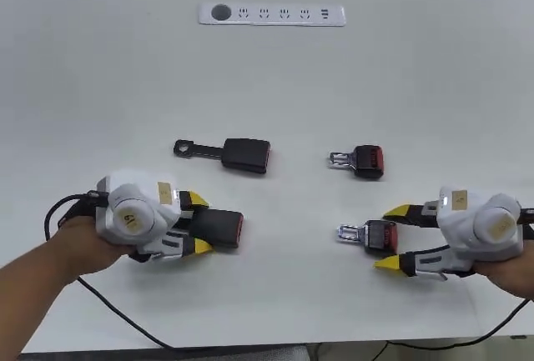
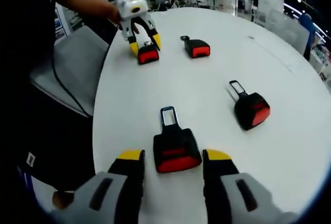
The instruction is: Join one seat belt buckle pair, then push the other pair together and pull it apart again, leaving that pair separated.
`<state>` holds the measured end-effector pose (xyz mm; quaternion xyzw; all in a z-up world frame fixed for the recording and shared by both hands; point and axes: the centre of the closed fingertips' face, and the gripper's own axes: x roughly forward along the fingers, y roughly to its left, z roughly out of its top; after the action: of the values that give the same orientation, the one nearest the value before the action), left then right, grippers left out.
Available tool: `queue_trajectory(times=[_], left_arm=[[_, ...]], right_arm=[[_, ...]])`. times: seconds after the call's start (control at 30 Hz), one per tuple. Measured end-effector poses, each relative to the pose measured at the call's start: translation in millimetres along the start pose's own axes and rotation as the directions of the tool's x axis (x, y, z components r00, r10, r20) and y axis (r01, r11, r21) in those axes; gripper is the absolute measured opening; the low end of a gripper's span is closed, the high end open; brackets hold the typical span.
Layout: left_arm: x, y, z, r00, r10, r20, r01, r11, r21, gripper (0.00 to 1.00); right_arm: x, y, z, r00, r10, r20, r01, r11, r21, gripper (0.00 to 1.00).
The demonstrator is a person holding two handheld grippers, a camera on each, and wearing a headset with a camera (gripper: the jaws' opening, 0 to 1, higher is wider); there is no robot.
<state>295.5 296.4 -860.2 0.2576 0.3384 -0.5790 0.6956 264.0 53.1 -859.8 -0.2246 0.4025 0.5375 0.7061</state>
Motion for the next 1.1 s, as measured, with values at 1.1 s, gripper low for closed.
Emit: queue_trajectory(times=[1.1], left_arm=[[0.3,-1.5,-0.5,0.9993,-0.022,-0.03,0.023,0.999,0.047,0.34]], right_arm=[[9.6,-1.6,13.5,0.994,0.074,-0.08,-0.083,0.991,-0.107,0.35]])
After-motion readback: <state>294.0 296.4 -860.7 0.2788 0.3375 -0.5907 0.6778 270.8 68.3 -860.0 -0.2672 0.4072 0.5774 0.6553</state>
